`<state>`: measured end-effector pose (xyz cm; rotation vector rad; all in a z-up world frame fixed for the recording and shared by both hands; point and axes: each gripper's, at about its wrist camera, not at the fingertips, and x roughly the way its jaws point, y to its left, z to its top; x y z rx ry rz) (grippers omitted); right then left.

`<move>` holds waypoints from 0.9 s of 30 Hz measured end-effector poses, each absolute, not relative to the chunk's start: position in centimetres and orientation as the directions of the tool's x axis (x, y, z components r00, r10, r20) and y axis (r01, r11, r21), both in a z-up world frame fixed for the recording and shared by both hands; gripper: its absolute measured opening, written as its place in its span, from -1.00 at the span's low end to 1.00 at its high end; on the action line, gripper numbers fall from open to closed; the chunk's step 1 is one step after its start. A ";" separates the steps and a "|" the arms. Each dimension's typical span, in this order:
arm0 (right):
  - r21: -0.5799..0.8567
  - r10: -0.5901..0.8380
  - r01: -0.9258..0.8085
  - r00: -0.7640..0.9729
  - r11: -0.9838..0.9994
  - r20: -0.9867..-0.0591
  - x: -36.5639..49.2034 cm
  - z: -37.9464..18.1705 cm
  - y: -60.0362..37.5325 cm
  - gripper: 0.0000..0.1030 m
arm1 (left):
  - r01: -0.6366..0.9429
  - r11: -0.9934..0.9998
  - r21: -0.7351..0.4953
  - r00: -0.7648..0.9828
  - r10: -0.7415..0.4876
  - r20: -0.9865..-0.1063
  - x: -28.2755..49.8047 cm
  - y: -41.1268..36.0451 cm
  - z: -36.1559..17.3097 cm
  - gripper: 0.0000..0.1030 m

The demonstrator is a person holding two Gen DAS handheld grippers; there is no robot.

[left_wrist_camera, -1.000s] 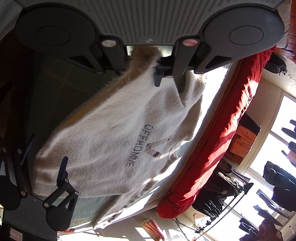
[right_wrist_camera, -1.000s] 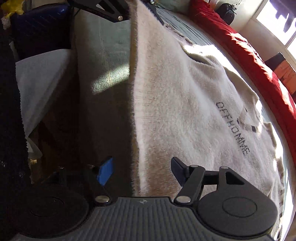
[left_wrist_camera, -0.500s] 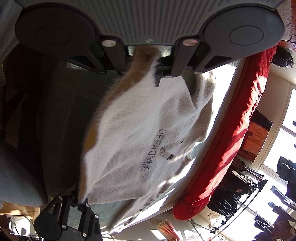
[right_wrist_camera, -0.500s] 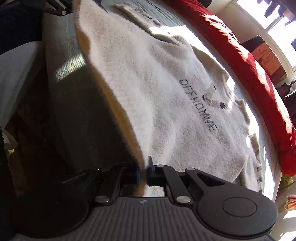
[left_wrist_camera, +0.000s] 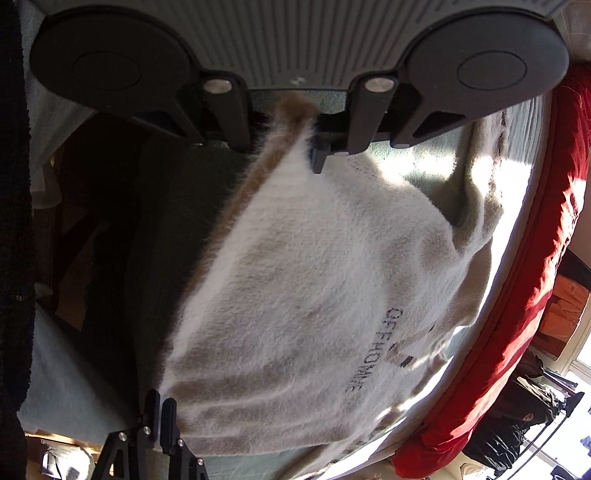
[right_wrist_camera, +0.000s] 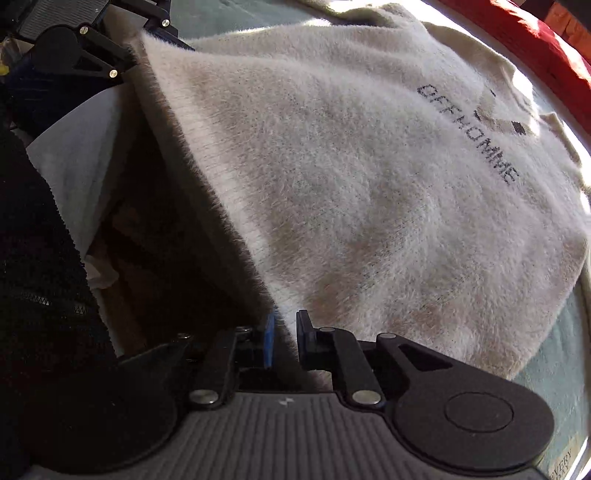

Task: Fold clothes
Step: 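Lower the sweater flat onto the bed and open both grippers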

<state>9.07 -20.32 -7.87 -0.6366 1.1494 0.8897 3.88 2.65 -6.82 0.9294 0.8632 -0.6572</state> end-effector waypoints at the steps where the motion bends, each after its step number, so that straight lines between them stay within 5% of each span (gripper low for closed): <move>1: 0.018 0.279 -0.842 0.158 0.539 -0.947 9.4 -7.1 -20.8 -0.62 | 0.796 0.483 0.364 0.479 -0.136 -0.867 4.0 3.1 -6.0 -0.69; 4: 0.037 0.316 -0.774 0.214 0.633 -0.924 11.1 -5.0 -22.6 -0.49 | 0.809 0.532 0.248 0.405 -0.201 -0.892 4.0 4.6 -3.9 -0.62; 10: 0.145 0.390 -0.582 0.321 0.800 -0.863 16.5 -2.5 -25.1 -0.19 | 0.661 0.707 0.251 0.509 -0.177 -0.842 9.3 5.5 -0.8 -0.62; 16: 0.231 0.417 -0.428 0.417 0.874 -0.807 22.6 -2.2 -25.3 0.04 | 0.432 0.901 -0.040 0.542 -0.295 -0.787 21.6 6.4 -0.1 -0.26; 23: 0.330 0.430 -0.281 0.472 0.901 -0.770 27.5 -5.3 -25.4 0.08 | -0.009 0.825 -0.565 0.519 -0.479 -0.708 34.4 10.6 -7.1 -0.33; 27: 0.353 0.422 -0.231 0.470 0.907 -0.776 29.4 -7.7 -25.3 0.08 | -0.127 0.806 -0.578 0.494 -0.454 -0.742 37.0 12.1 -11.8 -0.36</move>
